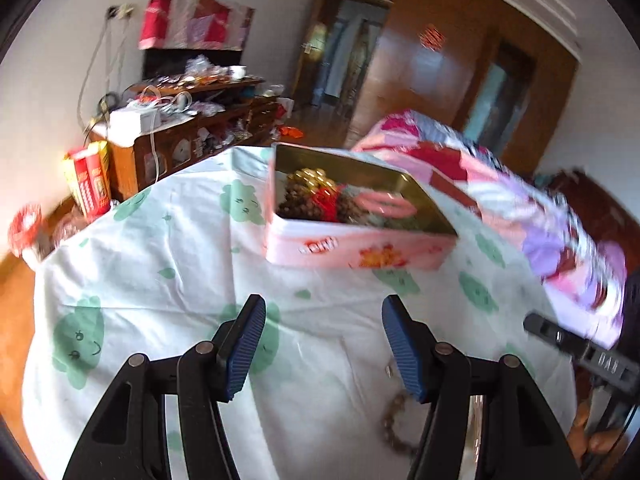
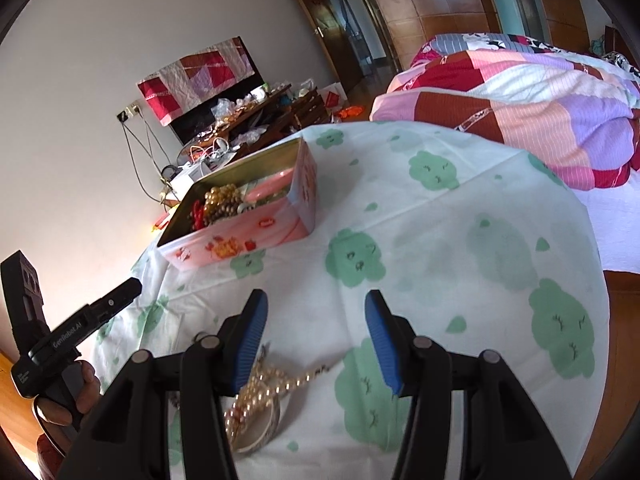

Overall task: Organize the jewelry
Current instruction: 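Withdraw both tools from the tin toward the remaining jewelry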

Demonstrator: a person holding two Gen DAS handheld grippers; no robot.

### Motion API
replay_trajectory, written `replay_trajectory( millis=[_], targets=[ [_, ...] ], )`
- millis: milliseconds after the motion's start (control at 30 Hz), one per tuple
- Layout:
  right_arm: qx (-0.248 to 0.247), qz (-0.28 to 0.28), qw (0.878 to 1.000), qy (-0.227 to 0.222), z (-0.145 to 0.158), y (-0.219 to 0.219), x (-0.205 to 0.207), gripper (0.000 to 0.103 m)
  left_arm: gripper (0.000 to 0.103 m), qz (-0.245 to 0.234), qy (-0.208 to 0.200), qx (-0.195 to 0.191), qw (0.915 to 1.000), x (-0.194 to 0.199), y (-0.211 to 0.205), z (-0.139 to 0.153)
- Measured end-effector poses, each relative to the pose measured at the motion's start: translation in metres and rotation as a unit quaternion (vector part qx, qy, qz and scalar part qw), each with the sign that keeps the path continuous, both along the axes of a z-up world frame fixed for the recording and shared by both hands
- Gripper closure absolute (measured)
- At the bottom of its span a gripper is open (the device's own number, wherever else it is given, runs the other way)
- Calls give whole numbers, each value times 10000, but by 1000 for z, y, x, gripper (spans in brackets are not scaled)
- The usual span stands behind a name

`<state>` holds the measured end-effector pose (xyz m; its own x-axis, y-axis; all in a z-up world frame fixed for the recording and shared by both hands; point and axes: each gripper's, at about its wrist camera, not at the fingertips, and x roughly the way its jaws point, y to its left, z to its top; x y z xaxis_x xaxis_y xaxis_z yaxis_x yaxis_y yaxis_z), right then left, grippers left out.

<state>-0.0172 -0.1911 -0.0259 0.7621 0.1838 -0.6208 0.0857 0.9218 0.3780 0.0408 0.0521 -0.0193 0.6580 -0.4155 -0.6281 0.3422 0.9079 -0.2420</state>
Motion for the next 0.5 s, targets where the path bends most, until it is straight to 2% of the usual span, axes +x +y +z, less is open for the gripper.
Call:
replay_trajectory(
  millis=[67,233,367,500],
  targets=[
    [17,72,10000,45,-1,1,-5,49,42,-166,28,151,9997,-7,-3,-1],
    [-39,216,9997,113,-2,4,-16,49,42,-530,98,141,9984,-23,-5,-1],
    [-70,481,9987,174,-3,14,-24,53,54,-810,118,341,9961,-36,-13,-3],
    [-235,713,9970,208,-5,26,-32,55,60,-1325,191,144,9909,-51,-23,-1]
  ],
)
